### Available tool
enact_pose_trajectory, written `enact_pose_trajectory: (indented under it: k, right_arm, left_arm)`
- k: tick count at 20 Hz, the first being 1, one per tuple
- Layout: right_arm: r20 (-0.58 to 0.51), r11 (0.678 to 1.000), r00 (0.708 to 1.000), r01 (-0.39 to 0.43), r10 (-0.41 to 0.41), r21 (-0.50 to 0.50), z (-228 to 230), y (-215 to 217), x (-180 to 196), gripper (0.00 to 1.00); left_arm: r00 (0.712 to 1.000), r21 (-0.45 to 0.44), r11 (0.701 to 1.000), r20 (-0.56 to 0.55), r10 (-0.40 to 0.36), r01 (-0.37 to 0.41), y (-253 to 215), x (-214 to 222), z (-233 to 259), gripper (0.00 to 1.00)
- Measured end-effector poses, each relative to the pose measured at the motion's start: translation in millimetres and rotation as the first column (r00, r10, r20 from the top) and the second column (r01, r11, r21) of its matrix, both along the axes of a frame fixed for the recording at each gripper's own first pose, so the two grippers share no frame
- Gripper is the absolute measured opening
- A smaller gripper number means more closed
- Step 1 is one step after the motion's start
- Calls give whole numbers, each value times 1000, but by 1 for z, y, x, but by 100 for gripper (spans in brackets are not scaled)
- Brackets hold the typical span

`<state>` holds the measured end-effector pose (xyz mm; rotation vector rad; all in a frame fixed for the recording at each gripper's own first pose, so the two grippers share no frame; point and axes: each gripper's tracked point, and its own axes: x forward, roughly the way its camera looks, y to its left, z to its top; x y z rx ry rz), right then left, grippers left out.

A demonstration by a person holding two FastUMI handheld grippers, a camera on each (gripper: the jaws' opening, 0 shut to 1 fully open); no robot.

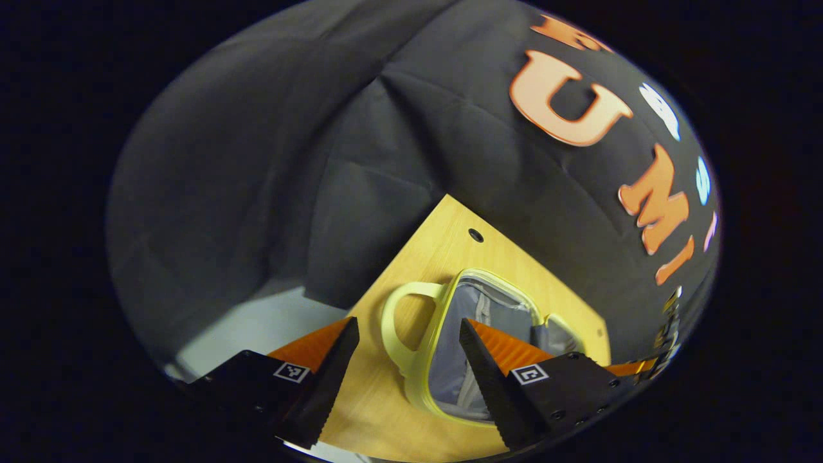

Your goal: First open the suitcase, pack the skin care products into it, and then close the suitcase.

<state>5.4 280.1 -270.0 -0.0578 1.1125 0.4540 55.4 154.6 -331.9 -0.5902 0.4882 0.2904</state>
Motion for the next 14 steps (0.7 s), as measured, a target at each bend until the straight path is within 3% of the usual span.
enact_pose_trajectory:
  k: [4,7,11,14]
  right_arm:
    - [-17,999,999,35,-36,-7,0,-7,-2,96]
    - [-38,999,998,46,-47,-26,-6,-11,-7,96]
    - [-82,998,995,63,-65,-26,-14,-9,-15,96]
    - [-85,997,993,77,-79,-23,-13,-8,-14,96]
  left_arm:
    - [998,-173,985,58,-7,17,22,24,-24,98]
    - [988,-327,941,153,-36,85,17,42,-29,97]
    - [989,-421,904,150,-13,76,23,55,-59,94]
    - [992,-439,897,128,14,44,29,60,-71,48]
